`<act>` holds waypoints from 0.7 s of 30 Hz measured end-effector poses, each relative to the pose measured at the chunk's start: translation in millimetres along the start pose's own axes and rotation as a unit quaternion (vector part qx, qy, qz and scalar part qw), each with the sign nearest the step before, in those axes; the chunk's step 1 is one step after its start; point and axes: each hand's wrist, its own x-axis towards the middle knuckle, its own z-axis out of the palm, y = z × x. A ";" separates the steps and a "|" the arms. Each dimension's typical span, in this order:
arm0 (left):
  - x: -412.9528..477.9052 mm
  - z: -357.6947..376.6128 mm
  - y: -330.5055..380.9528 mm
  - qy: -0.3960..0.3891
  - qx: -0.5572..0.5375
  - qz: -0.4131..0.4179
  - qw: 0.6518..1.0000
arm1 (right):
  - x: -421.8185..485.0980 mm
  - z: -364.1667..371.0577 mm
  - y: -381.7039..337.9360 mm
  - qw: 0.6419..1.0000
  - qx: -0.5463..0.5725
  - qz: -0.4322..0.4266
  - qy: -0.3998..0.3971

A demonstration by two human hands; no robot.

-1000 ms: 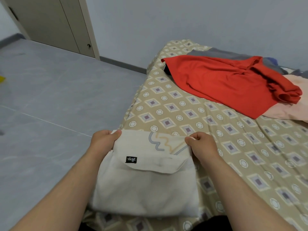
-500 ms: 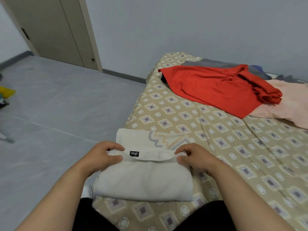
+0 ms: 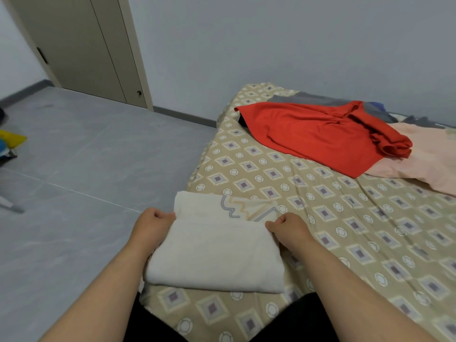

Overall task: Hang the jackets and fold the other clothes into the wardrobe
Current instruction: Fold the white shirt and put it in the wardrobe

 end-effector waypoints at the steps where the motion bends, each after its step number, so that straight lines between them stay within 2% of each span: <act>1: -4.1 -6.6 0.5 -0.022 -0.028 -0.035 0.999 | -4.4 -1.9 -1.0 0.999 0.028 0.025 -0.012; 4: -15.7 -27.0 -1.4 -0.146 -0.088 -0.140 0.975 | -19.1 -8.5 -2.0 0.982 0.130 0.115 -0.081; 8: -23.4 -39.1 -6.5 -0.255 -0.076 -0.174 0.948 | -29.3 -12.2 -0.8 0.966 0.126 0.167 -0.150; 10: -26.8 -36.9 -6.2 -0.253 -0.068 -0.147 0.954 | -32.0 -11.2 -0.8 0.966 0.123 0.172 -0.147; 15: -32.4 -29.4 5.6 -0.176 -0.126 -0.070 0.974 | -30.6 -5.3 -4.4 0.965 0.194 0.147 -0.103; 18: -32.8 -24.9 8.1 -0.169 -0.129 -0.079 0.974 | -29.5 0.5 -6.8 0.968 0.184 0.148 -0.089; 21: -27.5 -21.7 5.3 -0.160 -0.139 -0.138 0.967 | -27.1 6.0 -6.6 0.972 0.171 0.139 -0.083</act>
